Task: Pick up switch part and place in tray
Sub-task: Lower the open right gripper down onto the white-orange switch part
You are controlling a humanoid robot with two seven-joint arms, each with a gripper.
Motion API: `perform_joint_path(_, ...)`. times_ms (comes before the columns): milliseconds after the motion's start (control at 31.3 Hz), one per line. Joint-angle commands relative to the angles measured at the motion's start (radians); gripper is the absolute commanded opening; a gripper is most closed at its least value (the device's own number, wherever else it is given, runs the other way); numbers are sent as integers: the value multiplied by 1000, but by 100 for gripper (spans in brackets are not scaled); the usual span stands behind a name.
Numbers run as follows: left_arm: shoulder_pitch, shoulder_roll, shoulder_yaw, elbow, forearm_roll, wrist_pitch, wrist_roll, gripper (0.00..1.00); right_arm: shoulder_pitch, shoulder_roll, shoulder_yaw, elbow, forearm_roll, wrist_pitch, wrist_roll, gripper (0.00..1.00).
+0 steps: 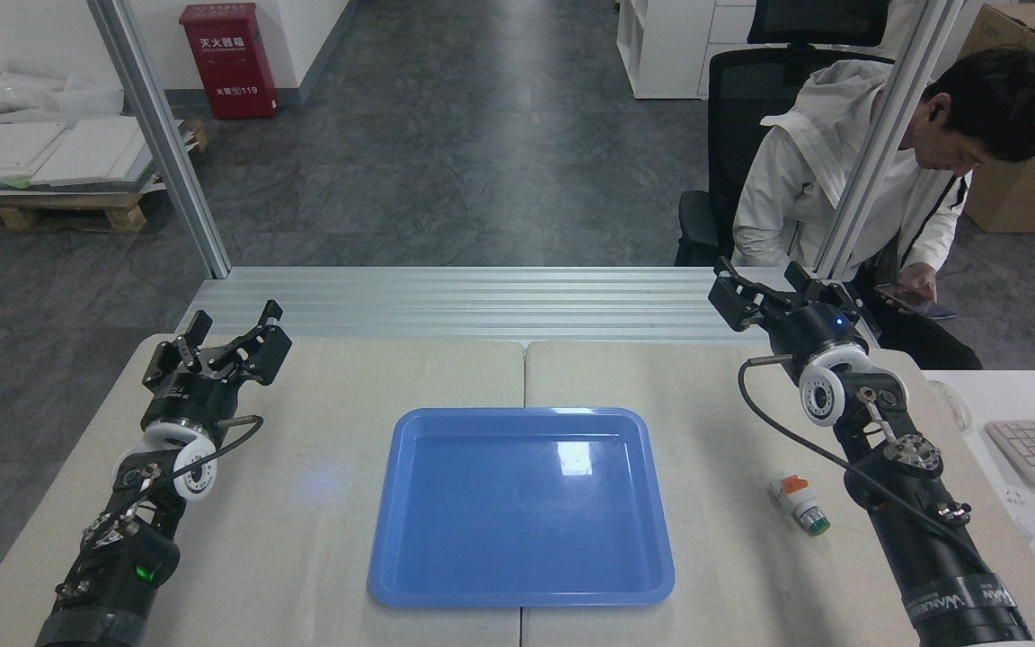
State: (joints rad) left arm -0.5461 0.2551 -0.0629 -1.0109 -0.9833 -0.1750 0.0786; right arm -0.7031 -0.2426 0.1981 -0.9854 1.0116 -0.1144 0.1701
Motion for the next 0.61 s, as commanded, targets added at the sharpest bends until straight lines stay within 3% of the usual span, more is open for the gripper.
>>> perform_joint_path(0,0,0,0,0,0,0,0,100,40,-50,14,-44,10,-11,49,98)
perform_joint_path(96,0,1,0,0,0,0,0,100,103,-145,15,-96,5,-36,75,97)
perform_joint_path(288,2,0,0,0,0,0,0,100,246,-234,6,-136,6,-77,84,97)
perform_joint_path(447,0,0,0,0,0,0,0,100,347,-227,0,-127,-5,-67,86,97)
perform_joint_path(575,0,0,0,0,0,0,0,100,353,-227,-3,-130,-10,-42,88,97)
